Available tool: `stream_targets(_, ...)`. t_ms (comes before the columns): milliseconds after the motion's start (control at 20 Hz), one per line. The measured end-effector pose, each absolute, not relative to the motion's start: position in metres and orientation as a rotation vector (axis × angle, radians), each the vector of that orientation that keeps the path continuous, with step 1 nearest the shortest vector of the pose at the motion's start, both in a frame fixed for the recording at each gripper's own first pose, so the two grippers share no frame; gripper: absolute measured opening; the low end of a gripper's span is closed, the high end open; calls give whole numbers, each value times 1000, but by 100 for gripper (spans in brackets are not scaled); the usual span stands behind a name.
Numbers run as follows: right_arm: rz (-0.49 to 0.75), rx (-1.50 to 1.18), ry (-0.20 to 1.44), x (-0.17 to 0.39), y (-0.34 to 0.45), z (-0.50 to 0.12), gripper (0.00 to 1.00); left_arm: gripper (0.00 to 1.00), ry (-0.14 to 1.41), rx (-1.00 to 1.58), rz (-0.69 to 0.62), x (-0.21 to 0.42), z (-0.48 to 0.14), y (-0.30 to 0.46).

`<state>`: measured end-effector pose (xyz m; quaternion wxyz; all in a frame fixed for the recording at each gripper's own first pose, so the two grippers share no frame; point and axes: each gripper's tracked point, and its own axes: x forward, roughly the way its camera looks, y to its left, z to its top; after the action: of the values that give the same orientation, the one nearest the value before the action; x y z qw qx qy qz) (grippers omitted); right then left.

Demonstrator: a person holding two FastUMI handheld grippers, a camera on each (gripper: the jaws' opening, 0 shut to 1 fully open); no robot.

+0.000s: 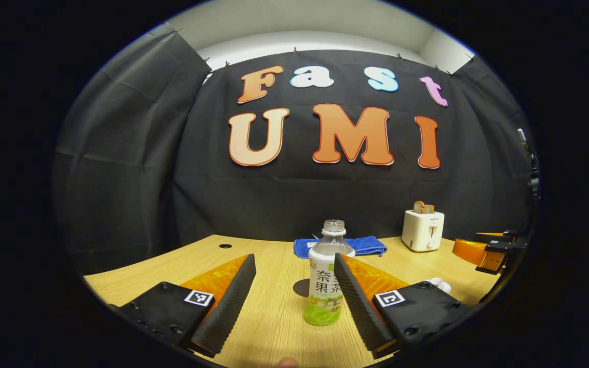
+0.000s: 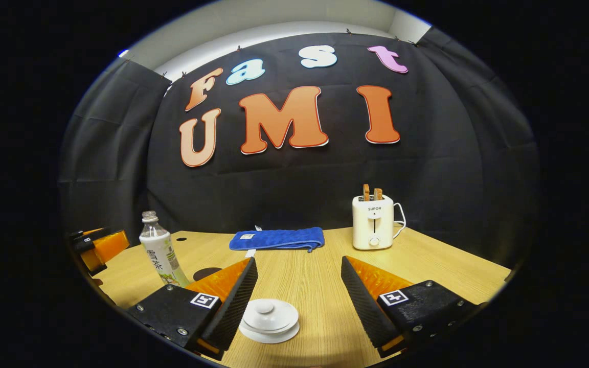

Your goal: Open the teacup lid with one hand, grasp the water bottle and pour water into the teacup with the other hand; after pouring, place the water bottle on the coaster and then close the teacup lid.

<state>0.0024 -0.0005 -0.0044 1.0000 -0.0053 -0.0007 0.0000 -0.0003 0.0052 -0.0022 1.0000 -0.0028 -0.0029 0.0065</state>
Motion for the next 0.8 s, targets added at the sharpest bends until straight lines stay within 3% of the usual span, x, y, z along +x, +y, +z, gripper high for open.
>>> stream_targets(800,54,-48,112,19,26,-52,98,99,1,25,12,0,-10,7)
